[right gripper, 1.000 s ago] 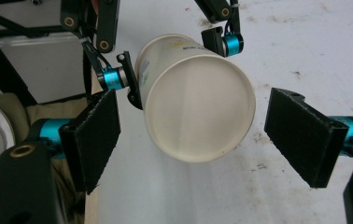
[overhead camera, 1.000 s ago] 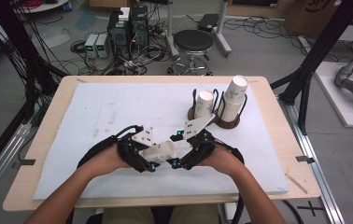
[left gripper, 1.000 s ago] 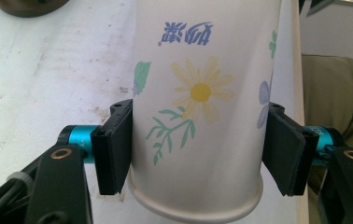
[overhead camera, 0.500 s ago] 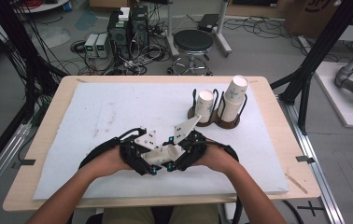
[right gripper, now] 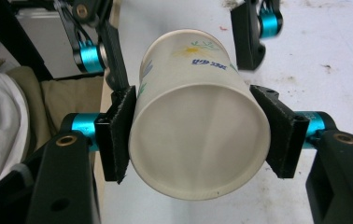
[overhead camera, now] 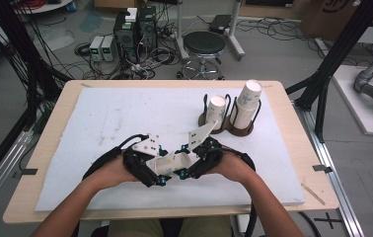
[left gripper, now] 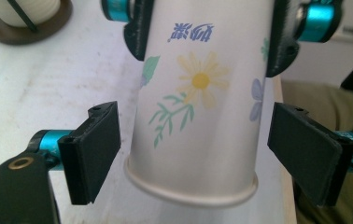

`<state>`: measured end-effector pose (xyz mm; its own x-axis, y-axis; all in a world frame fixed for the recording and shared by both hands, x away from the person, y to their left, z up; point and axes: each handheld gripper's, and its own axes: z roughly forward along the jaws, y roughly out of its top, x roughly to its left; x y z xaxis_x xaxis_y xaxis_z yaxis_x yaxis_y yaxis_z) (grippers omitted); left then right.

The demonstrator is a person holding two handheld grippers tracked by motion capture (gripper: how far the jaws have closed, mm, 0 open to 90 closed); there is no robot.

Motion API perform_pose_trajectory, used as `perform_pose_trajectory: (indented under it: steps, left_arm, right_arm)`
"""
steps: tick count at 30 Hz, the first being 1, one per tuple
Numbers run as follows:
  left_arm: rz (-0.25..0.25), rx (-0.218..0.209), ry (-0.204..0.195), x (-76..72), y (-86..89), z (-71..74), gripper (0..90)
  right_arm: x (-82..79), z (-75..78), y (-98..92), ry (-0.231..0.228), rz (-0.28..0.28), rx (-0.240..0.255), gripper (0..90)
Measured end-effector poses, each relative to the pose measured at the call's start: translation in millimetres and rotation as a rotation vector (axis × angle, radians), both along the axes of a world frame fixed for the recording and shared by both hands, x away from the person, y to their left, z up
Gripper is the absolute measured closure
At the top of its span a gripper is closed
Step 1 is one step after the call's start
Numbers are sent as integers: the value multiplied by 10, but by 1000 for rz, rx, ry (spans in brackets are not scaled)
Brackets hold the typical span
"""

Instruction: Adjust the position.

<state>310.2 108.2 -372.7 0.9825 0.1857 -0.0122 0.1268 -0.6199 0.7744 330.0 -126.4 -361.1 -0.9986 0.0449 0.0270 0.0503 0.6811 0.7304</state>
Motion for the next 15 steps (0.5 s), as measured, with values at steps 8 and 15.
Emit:
perform_pose_trajectory:
  steps: [8,15]
  left_arm:
    - [85,-174,24,-38,247,-85,174]
    - [124,-372,18,-72,417,-121,173]
  right_arm:
    - [-7,-67,-142,23,-50,47,362]
    - [-51,-127,-246,27,-74,124,362]
